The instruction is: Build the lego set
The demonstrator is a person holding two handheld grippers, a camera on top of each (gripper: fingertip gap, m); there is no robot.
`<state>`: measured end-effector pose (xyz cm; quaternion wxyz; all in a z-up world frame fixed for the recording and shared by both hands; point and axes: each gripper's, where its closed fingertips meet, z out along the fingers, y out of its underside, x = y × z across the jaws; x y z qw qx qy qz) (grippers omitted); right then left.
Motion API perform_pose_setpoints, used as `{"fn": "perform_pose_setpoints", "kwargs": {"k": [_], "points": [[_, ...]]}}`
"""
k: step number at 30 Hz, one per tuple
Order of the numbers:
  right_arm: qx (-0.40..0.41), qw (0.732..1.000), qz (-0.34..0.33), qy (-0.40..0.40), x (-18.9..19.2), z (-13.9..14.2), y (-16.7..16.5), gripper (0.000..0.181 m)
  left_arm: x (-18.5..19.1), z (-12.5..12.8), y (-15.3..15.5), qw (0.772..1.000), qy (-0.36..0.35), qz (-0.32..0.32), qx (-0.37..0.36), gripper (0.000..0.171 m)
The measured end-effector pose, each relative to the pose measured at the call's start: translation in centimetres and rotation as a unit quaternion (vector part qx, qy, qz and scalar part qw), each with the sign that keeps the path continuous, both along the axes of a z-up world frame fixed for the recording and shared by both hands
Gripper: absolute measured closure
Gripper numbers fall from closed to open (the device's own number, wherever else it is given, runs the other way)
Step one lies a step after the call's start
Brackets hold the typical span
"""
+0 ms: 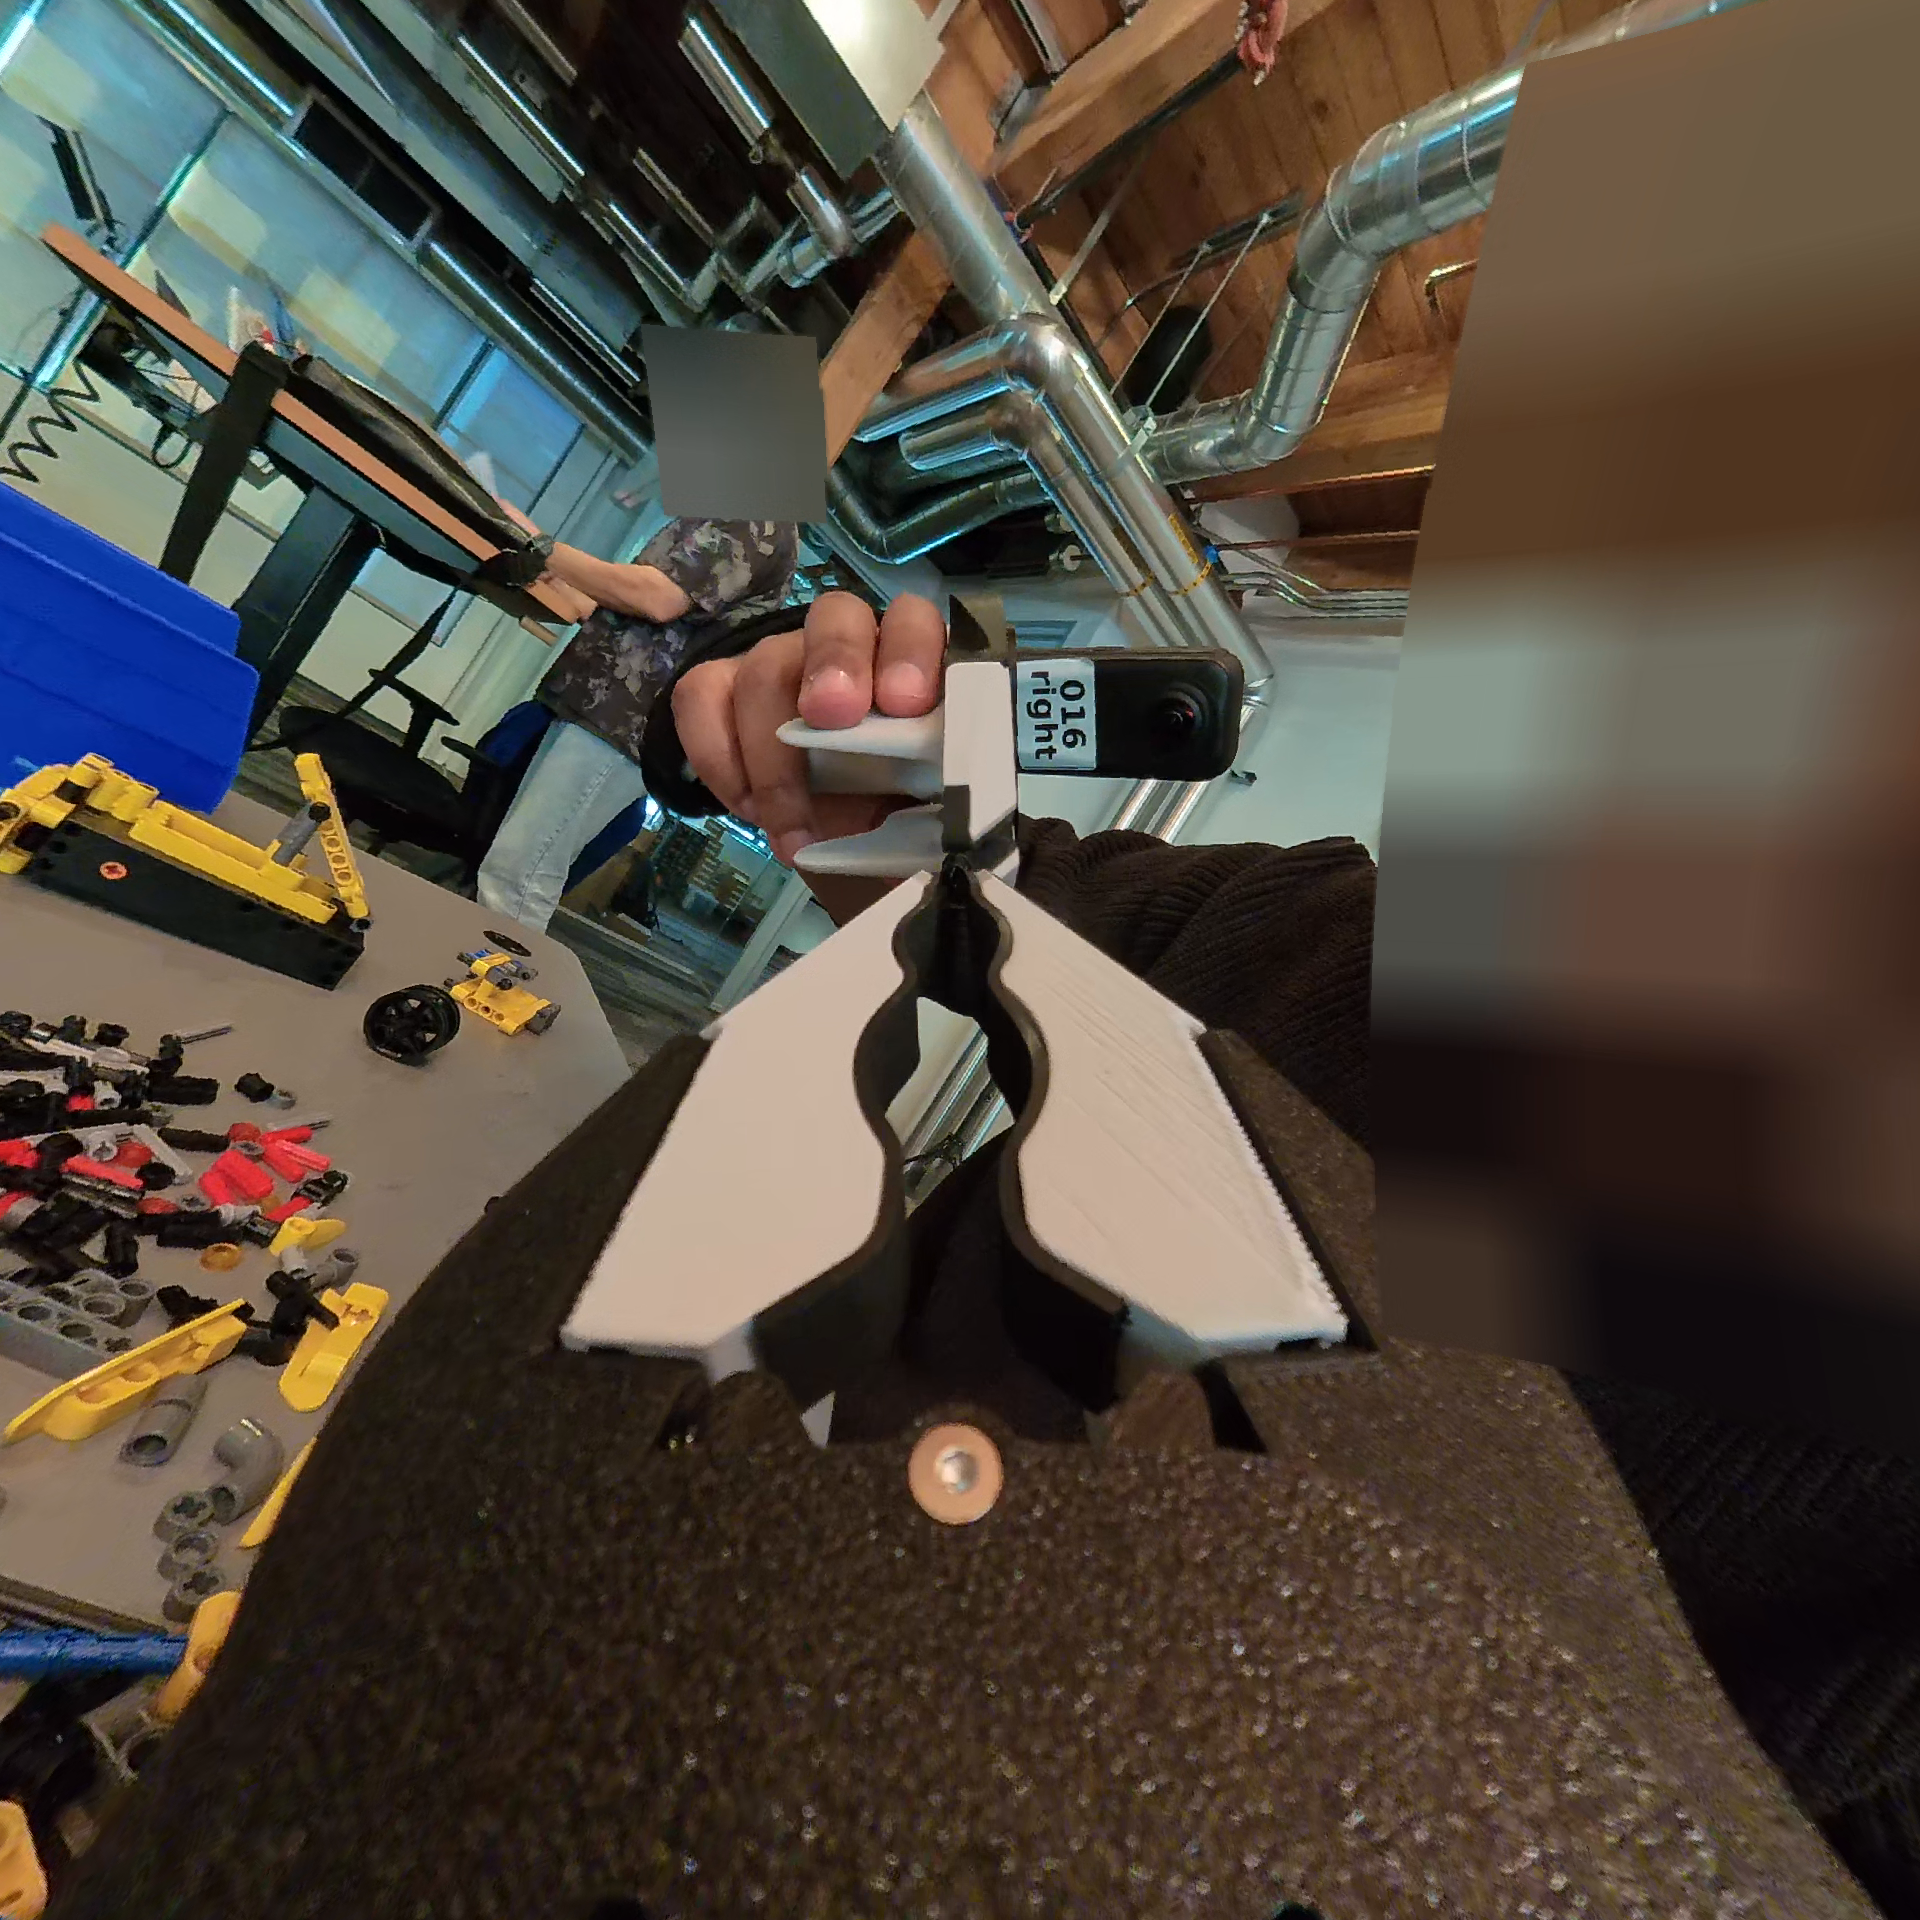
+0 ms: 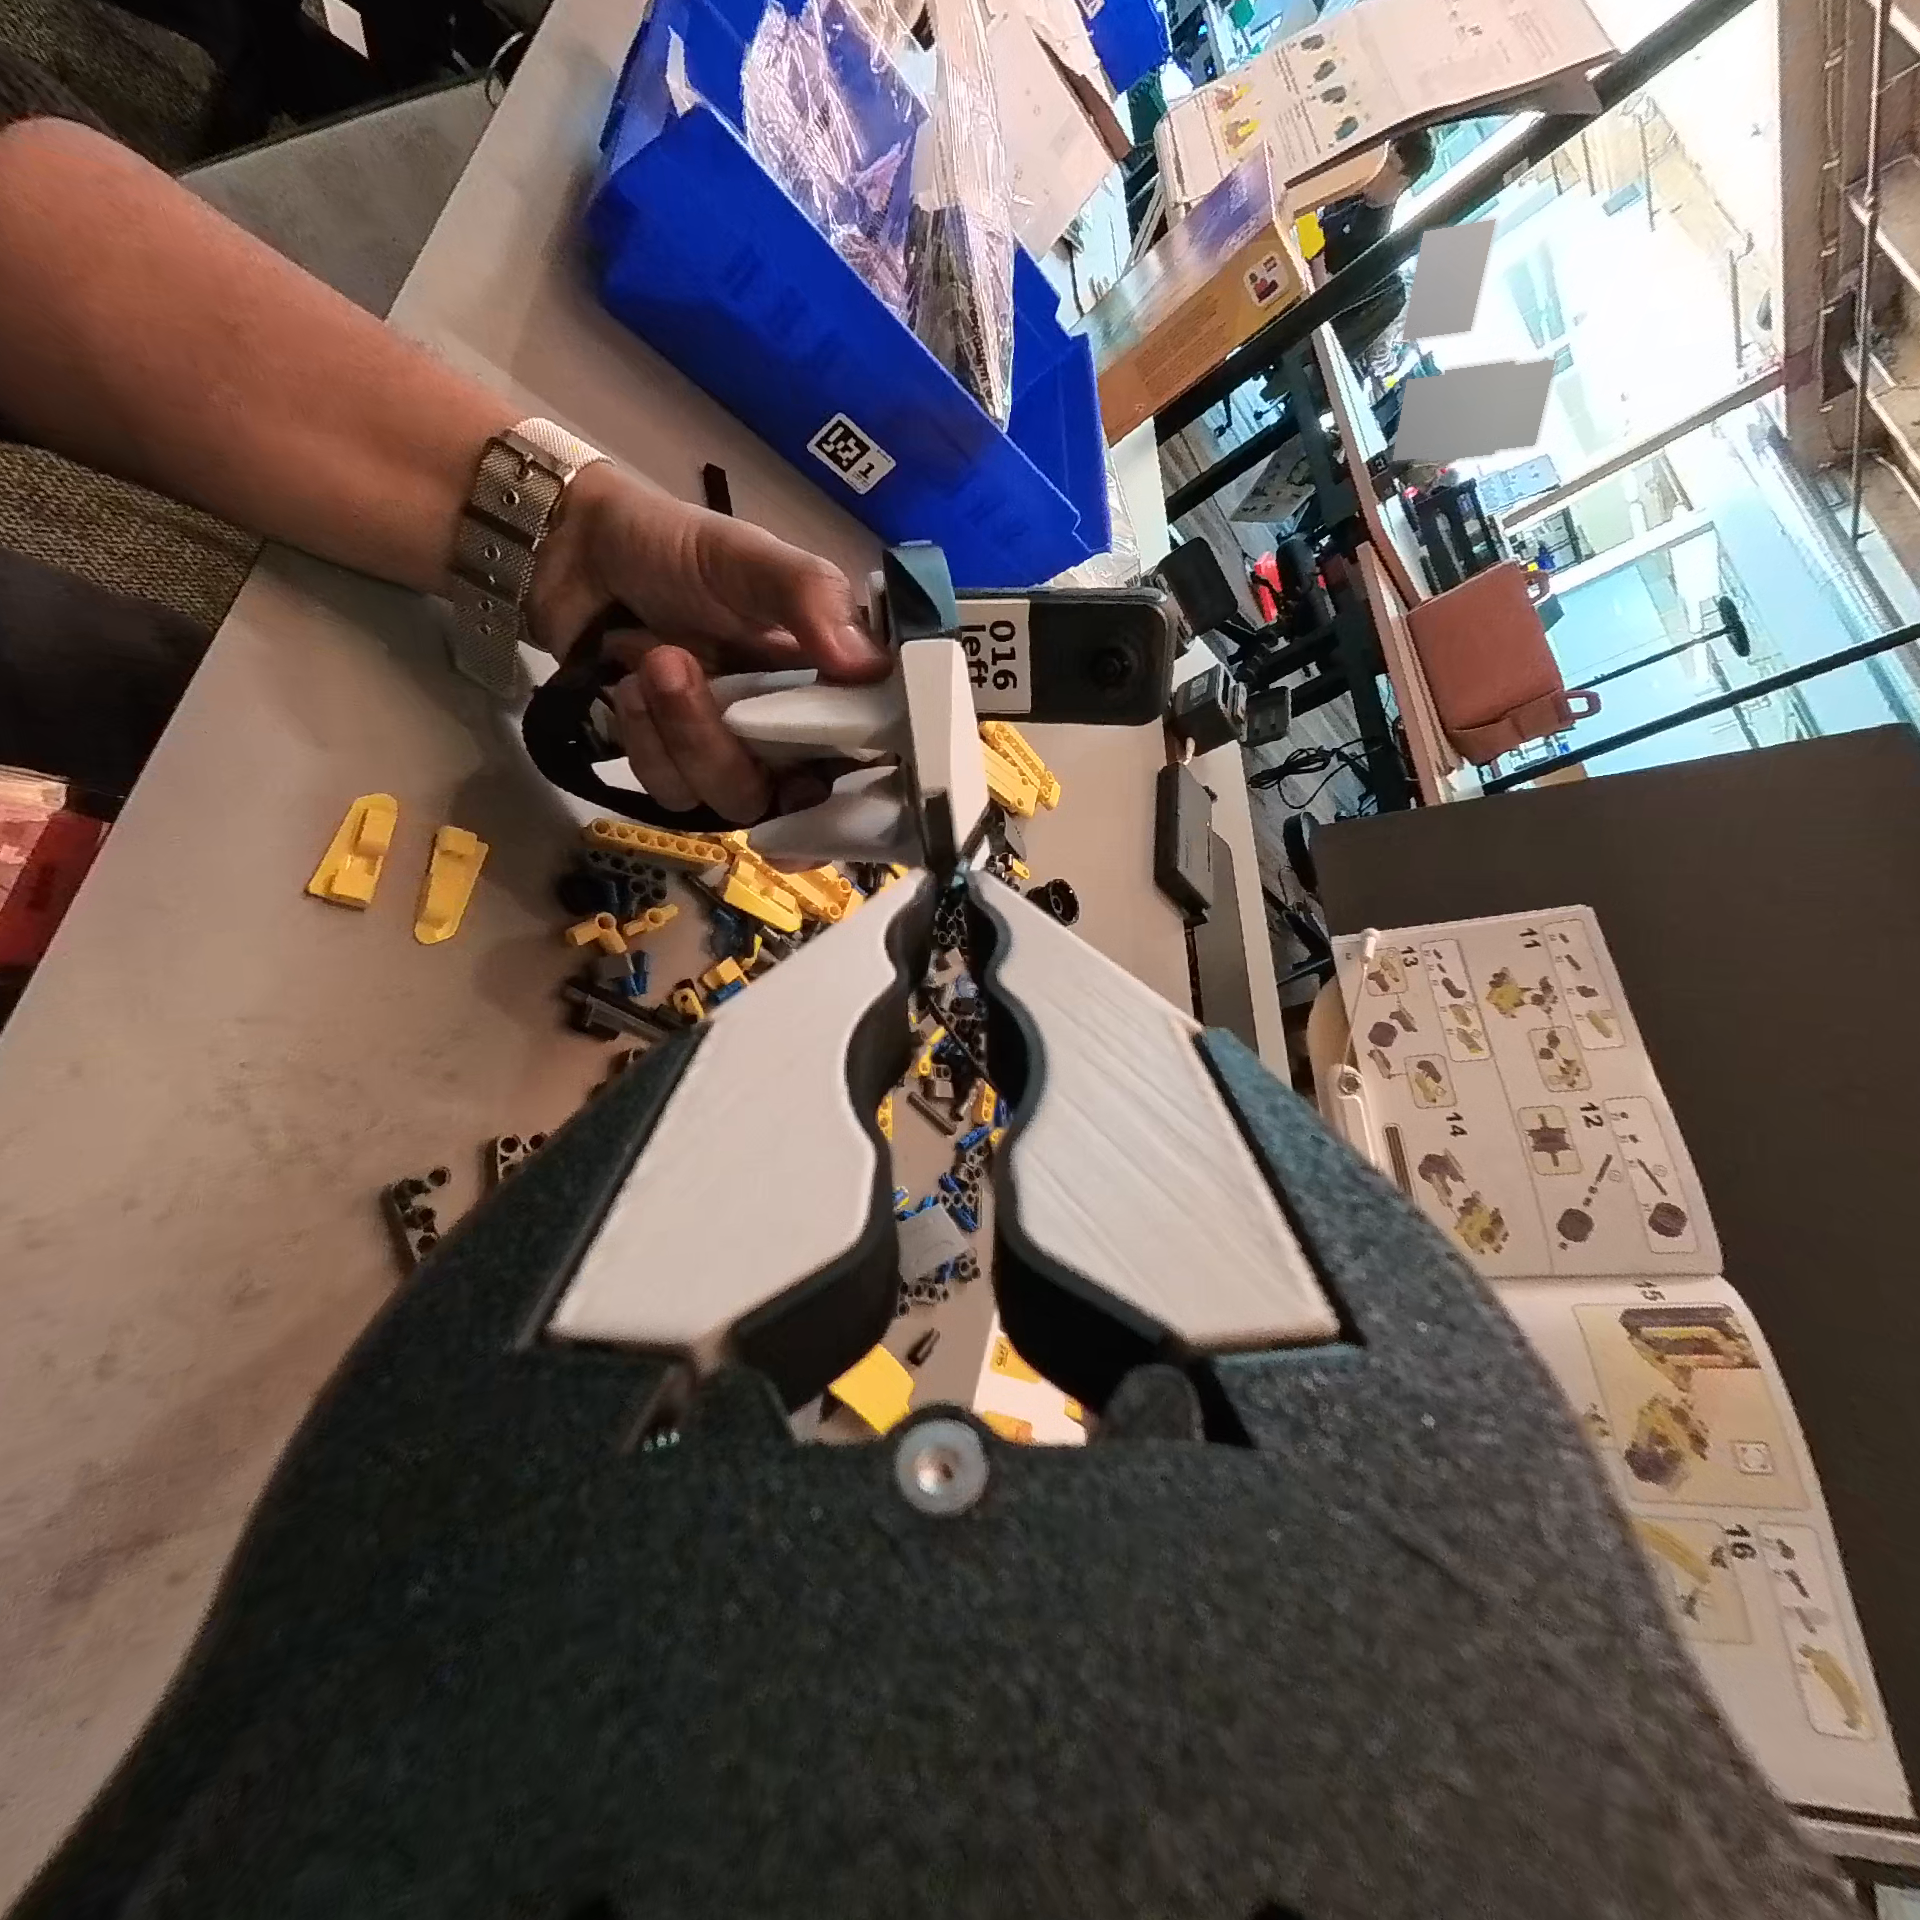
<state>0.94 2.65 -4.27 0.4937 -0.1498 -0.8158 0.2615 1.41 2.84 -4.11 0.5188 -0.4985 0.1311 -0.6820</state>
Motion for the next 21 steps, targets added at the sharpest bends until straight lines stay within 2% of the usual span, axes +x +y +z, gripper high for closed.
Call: {"fn": "perform_pose_setpoints", "kwargs": {"k": [9, 12, 14, 17, 19, 21], "points": [[0.001, 1.0, -0.002, -0.019, 0.1, 0.0, -0.1, 0.177, 0.3, -0.2, 0.0, 1.0, 0.014, 0.004, 0.005, 0.168], [-0.018, 0.998, -0.017, -0.054, 0.1, -0.2, 0.2, 0.177, 0.3, -0.5, 0.5, 0.999, 0.032, 0.031, 0.006, 0.165], [-0.036, 0.996, -0.034, -0.074, 0.0, -0.6, 0.9, 0.177, -0.5, -1.0, 1.6, 0.996, 0.043, 0.075, -0.011, 0.156], [-0.08, 0.985, -0.07, -0.136, -0.2, -2.8, 2.1, 0.179, -3.3, -3.4, 4.4, 0.973, 0.092, 0.197, -0.074, 0.156], [-0.104, 0.966, -0.095, -0.216, 0.2, -6.1, 2.6, 0.178, -5.1, -5.2, 5.4, 0.953, 0.121, 0.249, -0.124, 0.157], [-0.094, 0.938, -0.117, -0.312, 1.4, -10.1, 2.8, 0.177, -6.2, -5.7, 5.6, 0.943, 0.125, 0.276, -0.14, 0.159]]}}
